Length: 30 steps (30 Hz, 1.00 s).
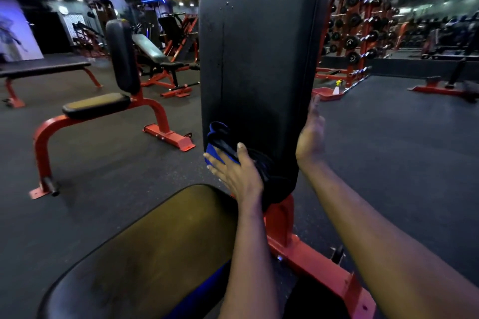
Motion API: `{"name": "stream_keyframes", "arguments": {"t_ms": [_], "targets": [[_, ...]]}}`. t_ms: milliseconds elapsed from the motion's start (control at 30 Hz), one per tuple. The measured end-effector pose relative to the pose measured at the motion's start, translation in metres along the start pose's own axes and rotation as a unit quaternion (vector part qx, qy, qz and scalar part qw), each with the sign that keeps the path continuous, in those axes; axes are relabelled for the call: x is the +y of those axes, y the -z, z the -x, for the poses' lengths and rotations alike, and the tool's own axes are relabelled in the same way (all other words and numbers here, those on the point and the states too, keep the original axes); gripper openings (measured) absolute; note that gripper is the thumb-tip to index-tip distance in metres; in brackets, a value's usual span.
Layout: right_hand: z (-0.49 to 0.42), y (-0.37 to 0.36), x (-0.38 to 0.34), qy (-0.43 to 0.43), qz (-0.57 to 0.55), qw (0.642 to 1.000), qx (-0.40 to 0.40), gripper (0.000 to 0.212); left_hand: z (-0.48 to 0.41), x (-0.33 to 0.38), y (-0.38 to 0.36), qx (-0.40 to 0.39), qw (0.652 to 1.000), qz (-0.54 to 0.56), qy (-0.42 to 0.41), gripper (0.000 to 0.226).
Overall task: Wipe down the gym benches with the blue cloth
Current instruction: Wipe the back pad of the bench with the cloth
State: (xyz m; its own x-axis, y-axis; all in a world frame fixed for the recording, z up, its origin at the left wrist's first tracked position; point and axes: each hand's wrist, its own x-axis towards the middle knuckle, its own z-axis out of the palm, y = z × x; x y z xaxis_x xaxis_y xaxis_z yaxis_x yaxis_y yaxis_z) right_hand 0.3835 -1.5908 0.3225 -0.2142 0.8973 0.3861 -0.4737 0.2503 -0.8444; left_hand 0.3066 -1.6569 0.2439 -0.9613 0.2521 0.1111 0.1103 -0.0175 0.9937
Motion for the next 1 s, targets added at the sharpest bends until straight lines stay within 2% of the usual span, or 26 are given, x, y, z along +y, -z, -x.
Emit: {"name": "stream_keyframes", "arguments": {"t_ms": [100, 233, 467, 600, 700, 733, 800, 867, 933, 1000], "targets": [[0.01, 0.002, -0.01, 0.008, 0.007, 1.0, -0.016, 0.065, -0.028, 0.004, 0.01, 0.008, 1.0, 0.001, -0.016, 0.068], [0.016, 0.003, -0.016, 0.019, 0.002, 1.0, -0.013, 0.062, -0.048, 0.0, 0.017, 0.033, 0.998, 0.048, -0.013, 0.068], [0.017, 0.002, -0.015, 0.002, 0.012, 1.0, 0.023, 0.064, 0.025, -0.013, 0.004, 0.015, 0.995, 0.095, -0.027, 0.077], [0.019, -0.001, -0.019, 0.024, 0.008, 1.0, 0.015, 0.069, -0.019, -0.007, 0.008, 0.01, 0.995, 0.093, -0.02, 0.071], [0.019, -0.001, -0.018, 0.024, 0.001, 1.0, 0.014, 0.067, -0.074, -0.011, 0.023, 0.007, 0.995, 0.103, -0.001, 0.084], [0.018, 0.0, -0.017, 0.029, -0.005, 1.0, 0.004, 0.067, -0.085, -0.015, 0.027, 0.004, 0.995, 0.099, -0.009, 0.088], [0.017, -0.001, -0.013, 0.027, -0.015, 0.999, 0.013, 0.069, -0.072, -0.012, 0.029, -0.011, 0.996, 0.068, -0.051, 0.078], [0.014, 0.003, -0.01, 0.032, 0.003, 0.999, -0.007, 0.081, -0.037, -0.008, 0.027, -0.035, 0.993, 0.045, -0.102, 0.074], [0.008, 0.005, -0.003, 0.029, 0.026, 0.999, -0.014, 0.068, -0.015, -0.021, 0.028, -0.091, 0.982, 0.067, -0.153, 0.08], [0.006, 0.003, 0.0, 0.02, 0.044, 0.999, -0.013, 0.056, -0.016, -0.038, 0.036, -0.127, 0.971, 0.11, -0.17, 0.081]]}}
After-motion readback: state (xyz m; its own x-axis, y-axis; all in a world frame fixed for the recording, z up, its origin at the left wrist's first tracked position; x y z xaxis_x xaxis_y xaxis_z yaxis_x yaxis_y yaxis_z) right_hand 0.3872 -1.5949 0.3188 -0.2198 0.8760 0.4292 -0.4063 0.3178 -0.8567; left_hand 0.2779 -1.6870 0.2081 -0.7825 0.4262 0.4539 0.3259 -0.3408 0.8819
